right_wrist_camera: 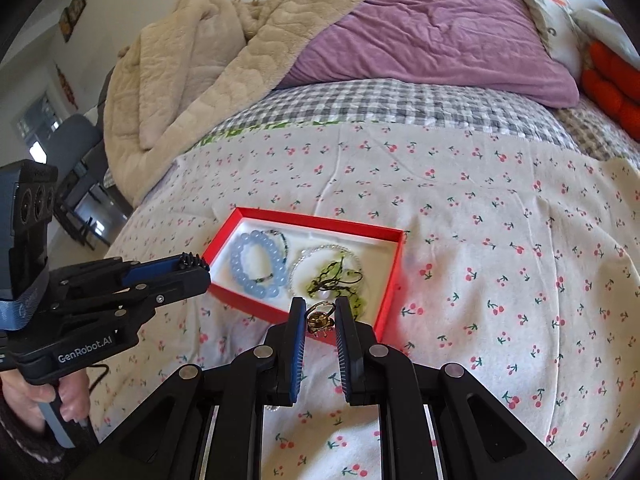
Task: Organize jewelry
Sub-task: 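Carry the hair clip and earring over the red box with both grippers, then open both grippers to drop the hair clip and earring into the box, then withdraw both open grippers from the box toward the remaining earrings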
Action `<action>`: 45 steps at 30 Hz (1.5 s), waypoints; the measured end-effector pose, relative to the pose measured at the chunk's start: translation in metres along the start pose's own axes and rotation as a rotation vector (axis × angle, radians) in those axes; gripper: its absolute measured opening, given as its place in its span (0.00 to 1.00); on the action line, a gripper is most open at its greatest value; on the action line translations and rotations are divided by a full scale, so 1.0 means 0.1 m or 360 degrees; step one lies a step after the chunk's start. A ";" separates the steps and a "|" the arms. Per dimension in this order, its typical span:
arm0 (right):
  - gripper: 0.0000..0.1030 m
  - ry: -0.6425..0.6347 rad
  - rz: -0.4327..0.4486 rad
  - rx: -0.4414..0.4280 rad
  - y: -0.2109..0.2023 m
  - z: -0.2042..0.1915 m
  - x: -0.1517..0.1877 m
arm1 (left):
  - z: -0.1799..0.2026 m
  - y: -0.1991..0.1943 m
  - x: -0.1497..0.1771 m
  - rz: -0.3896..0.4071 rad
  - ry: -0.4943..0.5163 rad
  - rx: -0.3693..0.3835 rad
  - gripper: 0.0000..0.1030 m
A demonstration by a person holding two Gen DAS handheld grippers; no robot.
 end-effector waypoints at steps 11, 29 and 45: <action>0.14 0.0089 -0.0031 -0.0013 0.16 0.11 -0.09 | -0.01 0.26 -0.10 -0.0022 -0.0090 0.0043 0.25; 0.24 0.0256 -0.0130 -0.0131 0.40 0.22 -0.15 | -0.03 0.38 -0.16 0.0003 -0.0069 0.0054 0.37; 0.67 0.0148 -0.0010 -0.0080 -0.10 0.22 -0.01 | -0.08 -0.04 0.14 -0.0005 0.0061 -0.0107 0.80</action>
Point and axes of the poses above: each gripper's, at about its wrist camera, not at the fingertips, and y roughly the way its jaws point, z to its right, x to its underside, the point moved 6 cm from there along y, roughly the way its jaws point, and after that the axes turned 6 degrees about y, right-handed, at the moved point
